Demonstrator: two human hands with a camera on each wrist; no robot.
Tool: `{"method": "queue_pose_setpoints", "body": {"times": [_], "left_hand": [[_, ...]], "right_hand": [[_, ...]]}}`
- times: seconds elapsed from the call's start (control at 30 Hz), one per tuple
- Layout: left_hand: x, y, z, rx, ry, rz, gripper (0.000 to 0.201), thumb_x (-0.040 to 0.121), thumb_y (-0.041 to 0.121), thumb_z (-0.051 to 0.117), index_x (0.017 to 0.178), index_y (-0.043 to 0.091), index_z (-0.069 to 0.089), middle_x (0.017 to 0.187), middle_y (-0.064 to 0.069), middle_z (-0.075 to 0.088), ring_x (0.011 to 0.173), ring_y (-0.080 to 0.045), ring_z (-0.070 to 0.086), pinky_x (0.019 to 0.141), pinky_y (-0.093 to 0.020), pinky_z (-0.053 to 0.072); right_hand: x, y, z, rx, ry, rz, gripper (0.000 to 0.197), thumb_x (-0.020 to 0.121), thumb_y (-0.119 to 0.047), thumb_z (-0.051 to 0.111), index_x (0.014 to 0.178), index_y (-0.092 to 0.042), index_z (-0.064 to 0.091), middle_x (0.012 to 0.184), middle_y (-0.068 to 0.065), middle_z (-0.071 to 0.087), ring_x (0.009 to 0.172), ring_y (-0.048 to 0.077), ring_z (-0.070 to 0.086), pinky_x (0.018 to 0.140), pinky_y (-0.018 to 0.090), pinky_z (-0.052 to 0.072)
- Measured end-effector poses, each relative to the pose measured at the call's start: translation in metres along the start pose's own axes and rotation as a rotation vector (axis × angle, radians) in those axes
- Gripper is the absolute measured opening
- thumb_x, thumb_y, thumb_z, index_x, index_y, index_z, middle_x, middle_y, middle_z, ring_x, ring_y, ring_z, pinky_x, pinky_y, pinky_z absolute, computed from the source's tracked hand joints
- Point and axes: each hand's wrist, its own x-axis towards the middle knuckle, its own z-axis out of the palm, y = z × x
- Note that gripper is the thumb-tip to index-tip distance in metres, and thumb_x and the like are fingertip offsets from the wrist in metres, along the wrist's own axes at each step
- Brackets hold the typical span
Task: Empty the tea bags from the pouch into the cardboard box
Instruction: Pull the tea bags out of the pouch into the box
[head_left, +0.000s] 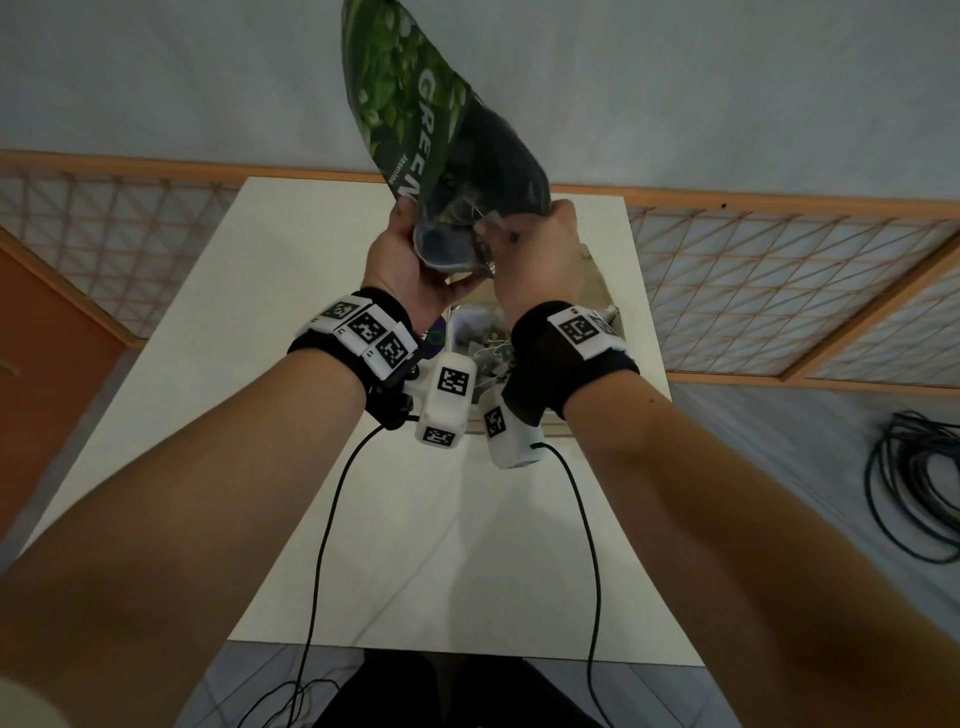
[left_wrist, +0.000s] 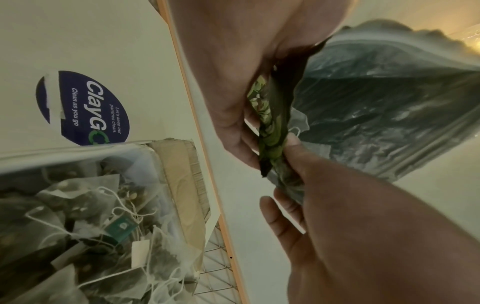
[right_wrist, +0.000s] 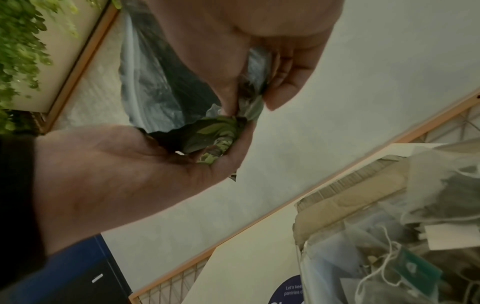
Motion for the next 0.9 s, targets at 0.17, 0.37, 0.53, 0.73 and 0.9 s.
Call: {"method": "queue_pose_setpoints", "body": {"times": [0.17,0.37,0.53,0.73,0.9], "left_hand": [[0.009,0.007,-0.004,-0.028,-0.022,0.055,0.059,0.103,0.053,0.03,0.145,0.016,0.049,0.141,-0.017,0.059,0.13,-0.037,0.055,0.099,-0.05,0.051],[0.013,0.014,-0.011,-0.059,0.031,0.097,0.056,0.103,0.053,0.032,0.147,0.021,0.046,0.143,-0.011,0.057,0.129,-0.034,0.055,0.085,-0.046,0.057],[0.012,0.015,-0.018,-0.104,0.028,0.105,0.052,0.104,0.048,0.035,0.146,0.021,0.047,0.144,-0.011,0.057,0.13,-0.035,0.054,0.091,-0.05,0.055],[0.006,0.015,-0.02,-0.107,-0.008,0.08,0.05,0.105,0.047,0.032,0.146,0.021,0.046,0.144,-0.012,0.057,0.13,-0.035,0.054,0.103,-0.051,0.047],[0.006,0.018,-0.023,-0.081,-0.004,0.061,0.05,0.104,0.05,0.034,0.141,0.021,0.051,0.142,-0.012,0.058,0.128,-0.035,0.055,0.107,-0.054,0.044]], "right_hand": [[-0.002,0.009,-0.01,0.329,-0.006,-0.014,0.023,0.088,-0.036,0.064,0.102,-0.02,0.073,0.12,0.001,0.057,0.104,0.018,0.059,0.088,0.039,0.053],[-0.002,0.026,-0.03,0.646,0.088,0.026,0.01,0.088,-0.032,0.064,0.09,-0.028,0.074,0.105,0.0,0.07,0.091,0.019,0.069,0.073,0.04,0.061],[0.002,0.051,-0.038,0.56,0.199,0.053,0.014,0.095,-0.023,0.055,0.093,-0.016,0.067,0.084,-0.008,0.068,0.081,0.007,0.064,0.076,0.02,0.054],[-0.009,0.078,-0.022,0.218,-0.073,0.135,0.015,0.095,-0.023,0.05,0.101,-0.016,0.062,0.096,-0.001,0.067,0.086,0.017,0.063,0.082,0.031,0.057],[-0.018,0.057,-0.021,0.063,-0.086,0.064,0.033,0.082,-0.033,0.058,0.114,-0.024,0.058,0.122,0.002,0.053,0.117,0.021,0.044,0.102,0.042,0.041]]}}
